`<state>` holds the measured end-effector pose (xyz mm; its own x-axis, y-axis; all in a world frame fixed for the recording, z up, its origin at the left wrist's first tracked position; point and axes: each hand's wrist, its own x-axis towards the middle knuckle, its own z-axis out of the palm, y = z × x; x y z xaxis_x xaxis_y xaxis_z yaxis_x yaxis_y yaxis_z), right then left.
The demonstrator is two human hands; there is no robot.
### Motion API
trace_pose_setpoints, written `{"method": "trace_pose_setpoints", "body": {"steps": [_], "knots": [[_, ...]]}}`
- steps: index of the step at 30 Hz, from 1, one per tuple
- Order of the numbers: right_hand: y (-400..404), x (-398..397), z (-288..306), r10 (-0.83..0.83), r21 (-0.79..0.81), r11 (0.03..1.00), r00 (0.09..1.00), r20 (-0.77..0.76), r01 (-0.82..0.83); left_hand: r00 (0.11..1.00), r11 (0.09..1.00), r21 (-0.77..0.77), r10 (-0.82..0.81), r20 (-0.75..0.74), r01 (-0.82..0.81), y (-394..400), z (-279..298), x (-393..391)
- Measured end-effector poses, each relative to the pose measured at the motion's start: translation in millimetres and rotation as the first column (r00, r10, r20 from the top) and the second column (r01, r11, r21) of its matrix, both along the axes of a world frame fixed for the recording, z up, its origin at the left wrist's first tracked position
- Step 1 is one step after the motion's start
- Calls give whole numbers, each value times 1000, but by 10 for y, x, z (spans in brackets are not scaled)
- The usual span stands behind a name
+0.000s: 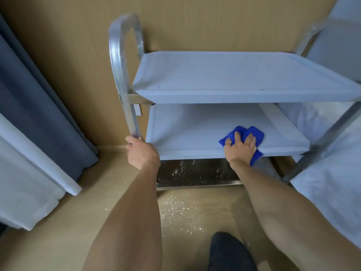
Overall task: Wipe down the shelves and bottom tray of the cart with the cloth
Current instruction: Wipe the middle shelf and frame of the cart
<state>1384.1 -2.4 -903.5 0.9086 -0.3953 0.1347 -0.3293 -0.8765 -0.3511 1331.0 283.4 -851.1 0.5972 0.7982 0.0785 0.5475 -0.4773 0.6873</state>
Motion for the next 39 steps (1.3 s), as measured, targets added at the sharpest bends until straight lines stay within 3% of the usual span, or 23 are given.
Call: {"method": "trace_pose_setpoints", "body": {"steps": [4, 7, 11, 14, 23, 26, 33, 39], "knots": [[666, -97, -39, 170, -120, 978, 986, 2, -168, 998, 999, 0, -44, 45, 44, 90, -16, -68], [1201, -180, 10, 361, -245, 902, 932, -21, -355, 993, 994, -15, -108, 44, 109, 193, 21, -110], [1968, -237, 130, 670, -274, 706, 741, -41, -654, 985, 982, -78, -173, -10, 172, 250, 114, -128], [2380, -368, 130, 754, -169, 644, 656, -20, -746, 988, 977, -151, -156, -6, 154, 257, 143, -120], [1725, -462, -144, 612, -151, 788, 787, 84, -597, 999, 984, -172, -44, 7, 45, 8, 91, -74], [1249, -412, -200, 483, -144, 873, 867, 119, -466, 997, 996, -74, 51, -50, -55, -257, 24, -93], [-90, -314, -294, 326, -208, 933, 934, 147, -293, 993, 998, 27, -50, -108, 53, -596, -217, -211], [-857, -49, -143, -6, -8, 1000, 997, 80, 6, 972, 960, 188, -181, -149, 208, -474, -215, -286]]}}
